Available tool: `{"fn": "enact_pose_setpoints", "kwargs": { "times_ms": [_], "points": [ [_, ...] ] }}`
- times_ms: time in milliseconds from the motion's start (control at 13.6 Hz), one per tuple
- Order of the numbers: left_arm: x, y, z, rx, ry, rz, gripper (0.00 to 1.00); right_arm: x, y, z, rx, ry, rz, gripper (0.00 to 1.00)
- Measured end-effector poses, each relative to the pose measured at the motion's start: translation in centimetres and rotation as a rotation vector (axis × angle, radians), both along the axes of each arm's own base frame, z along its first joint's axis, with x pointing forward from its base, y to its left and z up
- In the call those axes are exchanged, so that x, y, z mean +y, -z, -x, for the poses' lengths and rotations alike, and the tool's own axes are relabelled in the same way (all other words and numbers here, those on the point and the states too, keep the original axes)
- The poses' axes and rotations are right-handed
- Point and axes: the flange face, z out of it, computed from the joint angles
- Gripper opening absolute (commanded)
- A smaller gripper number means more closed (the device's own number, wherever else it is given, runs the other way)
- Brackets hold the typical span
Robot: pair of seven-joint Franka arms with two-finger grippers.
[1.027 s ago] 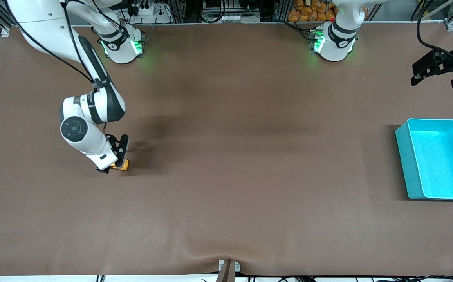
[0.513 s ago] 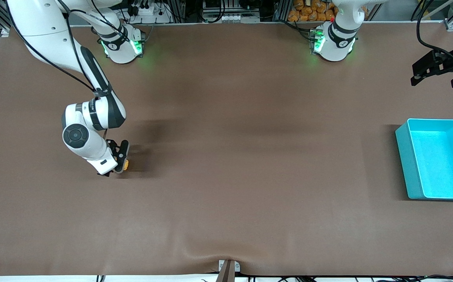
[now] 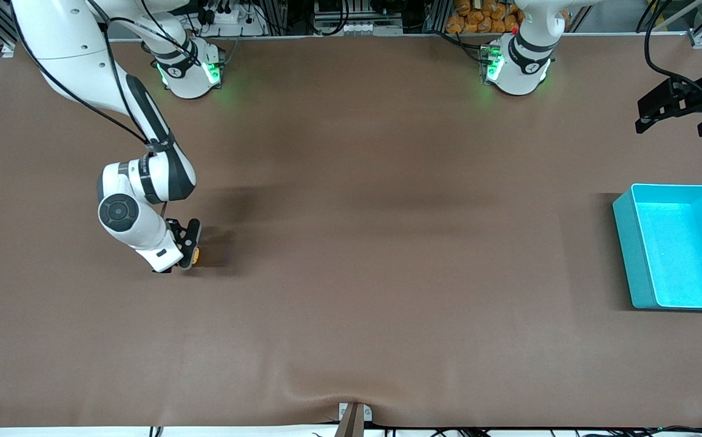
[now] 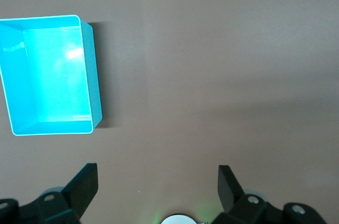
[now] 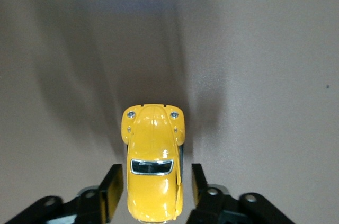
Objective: Wind and store yellow beetle car
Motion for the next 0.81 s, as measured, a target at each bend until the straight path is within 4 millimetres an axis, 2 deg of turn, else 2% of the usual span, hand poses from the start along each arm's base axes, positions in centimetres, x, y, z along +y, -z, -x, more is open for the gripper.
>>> {"fn": "enact_pose_setpoints", "kwargs": {
  "times_ms": [147,220,587,807],
  "points": [
    [0.0,0.0,0.0,0.0,0.0,0.0,1.0,0.0,0.6,0.1,0.008,0.001,0.001,0.22],
    [0.0,0.0,0.0,0.001,0.001,0.0,1.0,0.0,0.5,0.1,0.008,0.001,0.001,0.16],
    [-0.1,0.3,-0.3,0.0,0.002,0.001,1.0,-0.2,0.5,0.1,0.011,-0.007,0.001,0.13],
    [-0.1,0.3,-0.3,0.001,0.002,0.001,1.0,-1.5,0.6,0.0,0.02,-0.01,0.001,0.13]
  ]
}}
